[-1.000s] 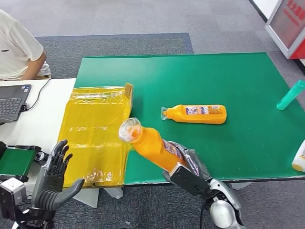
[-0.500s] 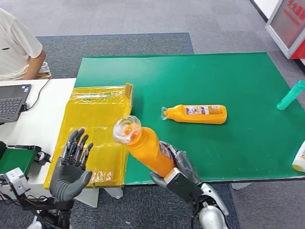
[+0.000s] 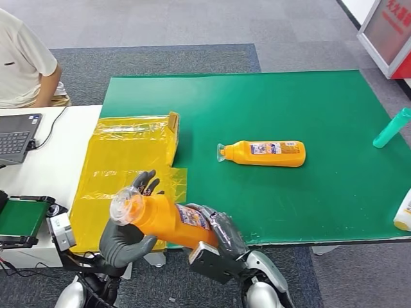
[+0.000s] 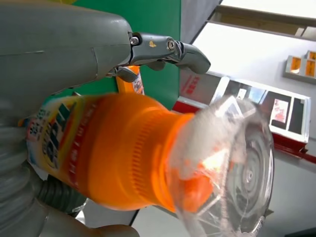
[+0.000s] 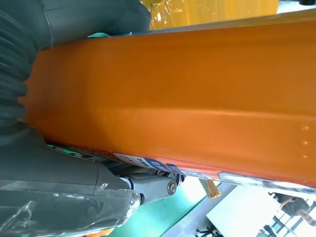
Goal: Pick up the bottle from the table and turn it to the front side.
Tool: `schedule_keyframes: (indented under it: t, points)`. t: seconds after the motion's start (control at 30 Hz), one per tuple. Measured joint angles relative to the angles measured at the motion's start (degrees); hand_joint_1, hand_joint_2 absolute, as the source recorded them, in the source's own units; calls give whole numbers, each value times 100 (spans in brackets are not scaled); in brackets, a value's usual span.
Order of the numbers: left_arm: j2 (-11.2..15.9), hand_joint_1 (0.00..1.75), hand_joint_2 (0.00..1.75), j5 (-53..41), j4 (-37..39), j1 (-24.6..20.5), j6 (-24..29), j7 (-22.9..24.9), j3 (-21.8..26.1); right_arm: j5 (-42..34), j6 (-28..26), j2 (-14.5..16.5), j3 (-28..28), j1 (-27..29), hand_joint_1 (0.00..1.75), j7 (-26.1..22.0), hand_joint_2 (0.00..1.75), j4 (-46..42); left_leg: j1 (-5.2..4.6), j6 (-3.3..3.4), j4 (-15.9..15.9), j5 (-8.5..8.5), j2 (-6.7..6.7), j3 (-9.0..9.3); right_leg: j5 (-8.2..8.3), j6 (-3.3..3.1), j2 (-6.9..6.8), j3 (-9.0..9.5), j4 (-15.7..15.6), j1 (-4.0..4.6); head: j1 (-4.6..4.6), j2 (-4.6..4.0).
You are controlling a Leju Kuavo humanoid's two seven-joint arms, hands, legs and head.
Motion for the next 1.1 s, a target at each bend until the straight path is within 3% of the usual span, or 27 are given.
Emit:
schedule_keyframes:
  t: [0.37,0.53,1.1]
  points:
    - [180,0,175,3,250,-166,195,-40,-407,250,-314,-42,67,18,175,123,175,130,0,-1,0,0,0,0,0,0,0,-1,0,0,-1,0]
    - [277,0,175,-583,279,-352,189,-241,-665,383,-622,-51,21,-45,175,112,175,-74,0,1,0,3,0,-6,2,1,-1,-3,0,0,-1,0]
    - [335,2,175,-1217,240,-564,319,-163,-989,383,-628,-50,-147,-171,175,270,175,-832,-1,3,0,5,-1,-8,3,3,-2,-4,0,0,-1,-1]
